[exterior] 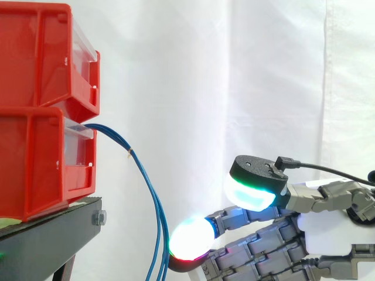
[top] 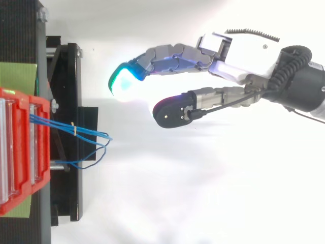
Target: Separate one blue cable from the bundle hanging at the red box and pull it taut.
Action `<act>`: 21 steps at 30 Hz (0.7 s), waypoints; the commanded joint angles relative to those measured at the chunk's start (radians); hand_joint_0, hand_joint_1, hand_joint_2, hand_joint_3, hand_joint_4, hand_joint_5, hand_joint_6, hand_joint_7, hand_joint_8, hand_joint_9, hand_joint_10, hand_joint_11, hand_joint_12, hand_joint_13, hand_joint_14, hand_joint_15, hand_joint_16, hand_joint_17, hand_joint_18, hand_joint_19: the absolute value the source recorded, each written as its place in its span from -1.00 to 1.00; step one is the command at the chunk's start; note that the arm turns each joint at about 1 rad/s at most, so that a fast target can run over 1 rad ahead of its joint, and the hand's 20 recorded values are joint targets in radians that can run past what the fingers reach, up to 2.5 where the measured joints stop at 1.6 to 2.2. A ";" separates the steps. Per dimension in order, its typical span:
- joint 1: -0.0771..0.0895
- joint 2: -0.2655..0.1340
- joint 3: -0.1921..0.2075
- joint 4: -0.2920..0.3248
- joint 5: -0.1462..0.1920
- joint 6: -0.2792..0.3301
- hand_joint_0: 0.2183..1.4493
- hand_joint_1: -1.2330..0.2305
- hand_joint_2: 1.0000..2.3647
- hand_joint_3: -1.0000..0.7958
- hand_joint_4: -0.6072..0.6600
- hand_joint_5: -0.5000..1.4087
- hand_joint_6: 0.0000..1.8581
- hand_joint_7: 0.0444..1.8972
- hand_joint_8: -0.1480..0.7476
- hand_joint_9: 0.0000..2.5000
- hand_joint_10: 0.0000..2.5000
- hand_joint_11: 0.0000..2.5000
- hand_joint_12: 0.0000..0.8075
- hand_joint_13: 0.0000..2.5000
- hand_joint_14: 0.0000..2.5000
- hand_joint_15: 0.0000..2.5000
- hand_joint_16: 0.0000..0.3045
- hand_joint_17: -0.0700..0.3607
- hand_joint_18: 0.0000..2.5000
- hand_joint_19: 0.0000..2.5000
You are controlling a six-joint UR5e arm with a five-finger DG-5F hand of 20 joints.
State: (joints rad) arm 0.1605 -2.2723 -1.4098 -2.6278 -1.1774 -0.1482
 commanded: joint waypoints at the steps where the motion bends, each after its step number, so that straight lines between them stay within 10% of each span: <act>1: -0.003 -0.004 0.005 0.008 -0.001 -0.008 -0.48 -0.04 -1.00 -0.44 0.34 -0.71 -0.46 -0.25 -0.04 -0.61 -1.00 -0.91 -0.37 -0.69 -1.00 -0.99 -0.80 -0.35 -0.73 -0.93; 21: 0.004 -0.042 0.094 0.022 -0.061 -0.047 -0.47 -0.05 -1.00 -0.44 0.38 -0.69 -0.46 -0.22 -0.04 -0.60 -1.00 -0.91 -0.35 -0.69 -1.00 -0.98 -0.79 -0.34 -0.73 -0.92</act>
State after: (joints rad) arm 0.1581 -2.3137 -1.3354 -2.6013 -1.2267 -0.1782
